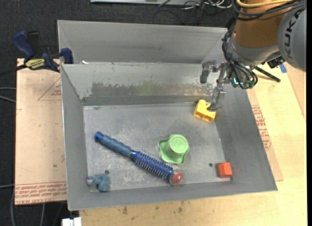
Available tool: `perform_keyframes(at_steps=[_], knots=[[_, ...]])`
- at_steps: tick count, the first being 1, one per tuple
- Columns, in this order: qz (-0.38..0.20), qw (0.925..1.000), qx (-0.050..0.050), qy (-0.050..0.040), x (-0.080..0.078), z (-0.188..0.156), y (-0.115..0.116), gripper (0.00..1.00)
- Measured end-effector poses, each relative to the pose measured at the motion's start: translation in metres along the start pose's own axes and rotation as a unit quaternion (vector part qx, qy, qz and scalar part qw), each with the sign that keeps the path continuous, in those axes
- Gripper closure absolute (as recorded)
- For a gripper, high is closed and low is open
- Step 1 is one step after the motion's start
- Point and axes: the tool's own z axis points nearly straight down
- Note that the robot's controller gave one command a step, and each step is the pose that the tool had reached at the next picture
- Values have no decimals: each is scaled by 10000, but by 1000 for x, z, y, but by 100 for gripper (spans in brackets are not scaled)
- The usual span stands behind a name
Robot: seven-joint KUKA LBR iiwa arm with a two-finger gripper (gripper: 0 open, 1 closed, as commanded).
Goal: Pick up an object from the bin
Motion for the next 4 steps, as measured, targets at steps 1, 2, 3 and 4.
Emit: perform_keyframes(at_steps=[1, 2, 3, 4], knots=[[-344, 9994, 0, 2, 8, 132, -23, 0], [-669, 9978, -9, 14, 100, 164, 19, 0], [-546, 9985, -14, -23, 124, 162, 84, 0], [-520, 9986, 3, -36, 122, 161, 79, 100]])
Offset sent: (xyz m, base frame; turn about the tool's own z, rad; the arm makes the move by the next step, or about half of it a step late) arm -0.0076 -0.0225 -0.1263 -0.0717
